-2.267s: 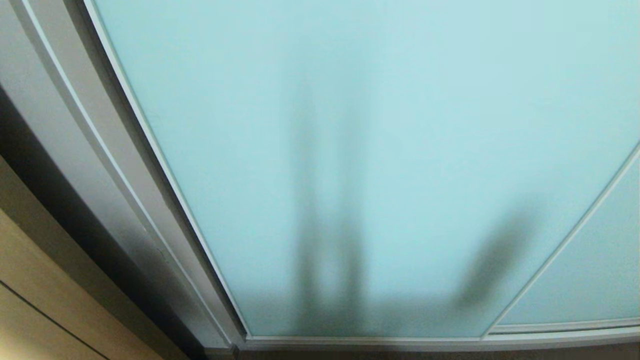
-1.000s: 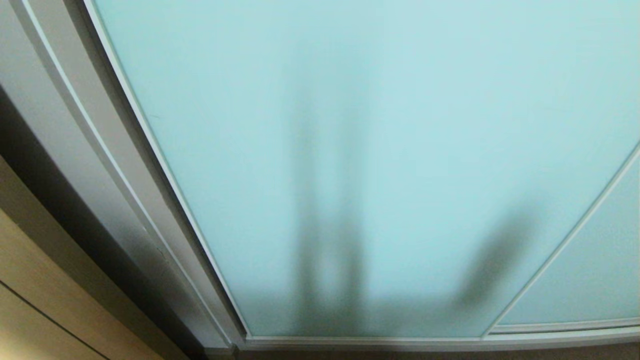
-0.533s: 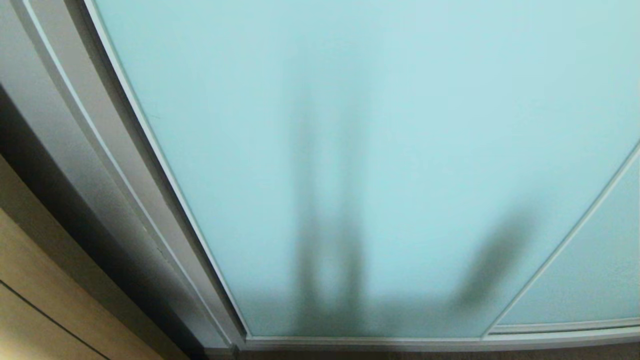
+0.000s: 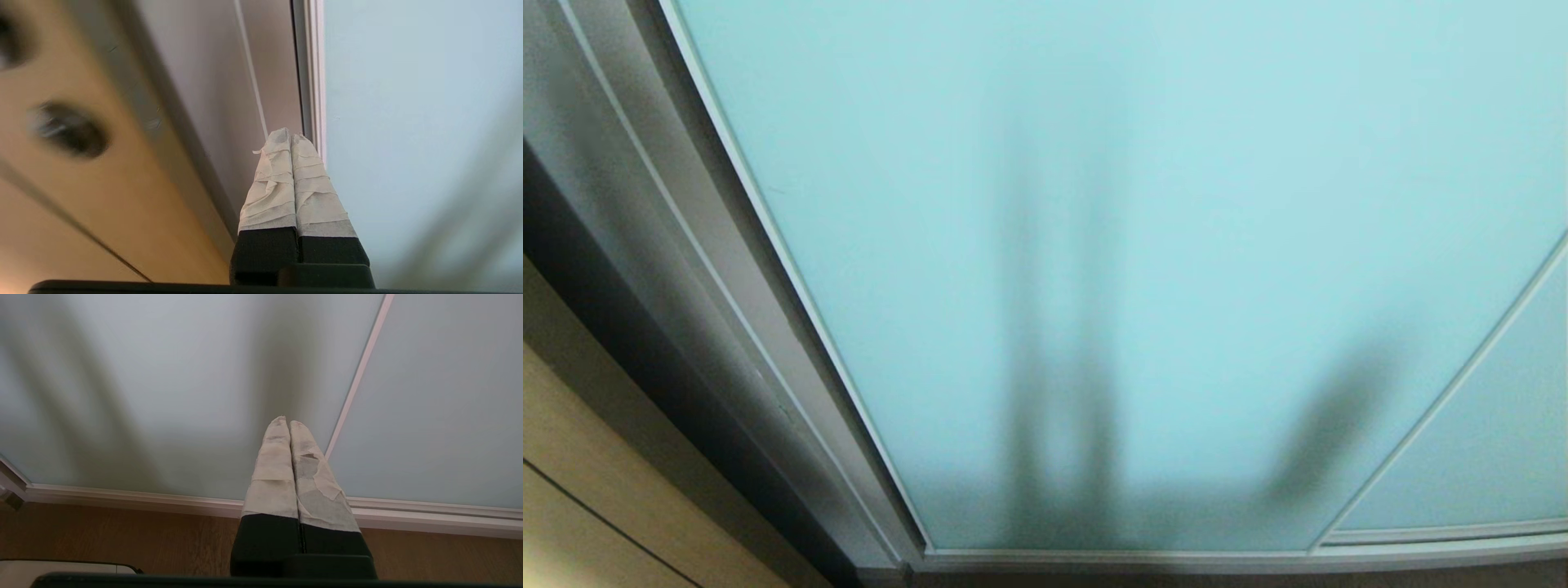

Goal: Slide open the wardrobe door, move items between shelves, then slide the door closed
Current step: Open the door

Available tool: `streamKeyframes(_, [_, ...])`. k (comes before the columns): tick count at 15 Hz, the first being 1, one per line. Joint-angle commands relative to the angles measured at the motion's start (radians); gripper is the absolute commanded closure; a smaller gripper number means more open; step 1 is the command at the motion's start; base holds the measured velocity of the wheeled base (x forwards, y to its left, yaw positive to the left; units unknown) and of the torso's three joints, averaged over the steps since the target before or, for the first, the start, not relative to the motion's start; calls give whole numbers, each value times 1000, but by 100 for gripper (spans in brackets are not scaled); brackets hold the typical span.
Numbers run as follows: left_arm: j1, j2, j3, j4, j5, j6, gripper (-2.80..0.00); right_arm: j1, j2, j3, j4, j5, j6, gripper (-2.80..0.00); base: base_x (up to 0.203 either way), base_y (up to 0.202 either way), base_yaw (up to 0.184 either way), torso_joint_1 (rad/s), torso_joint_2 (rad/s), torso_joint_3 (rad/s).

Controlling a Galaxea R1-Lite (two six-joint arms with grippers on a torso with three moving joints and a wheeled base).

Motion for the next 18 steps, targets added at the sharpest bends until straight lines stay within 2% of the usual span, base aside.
streamKeyframes(1, [0, 217, -124, 132, -2, 7, 0, 0, 0, 0, 0, 0, -1, 0, 0, 0, 0, 0, 0, 0])
streamKeyframes(3, [0, 277, -157, 164, -7, 9, 0, 0, 0, 0, 0, 0, -1, 0, 0, 0, 0, 0, 0, 0])
streamKeyframes(9, [0, 327, -184, 164, -7, 2, 0, -1, 0, 0, 0, 0, -1, 0, 0, 0, 0, 0, 0, 0])
streamKeyframes(13, [0, 366, -178, 70, 0, -4, 0, 0, 0, 0, 0, 0, -1, 0, 0, 0, 0, 0, 0, 0])
streamKeyframes(15, [0, 376, -178, 68, -2, -6, 0, 0, 0, 0, 0, 0, -1, 0, 0, 0, 0, 0, 0, 0])
streamKeyframes(18, [0, 401, -178, 66, -6, -46, 0, 0, 0, 0, 0, 0, -1, 0, 0, 0, 0, 0, 0, 0])
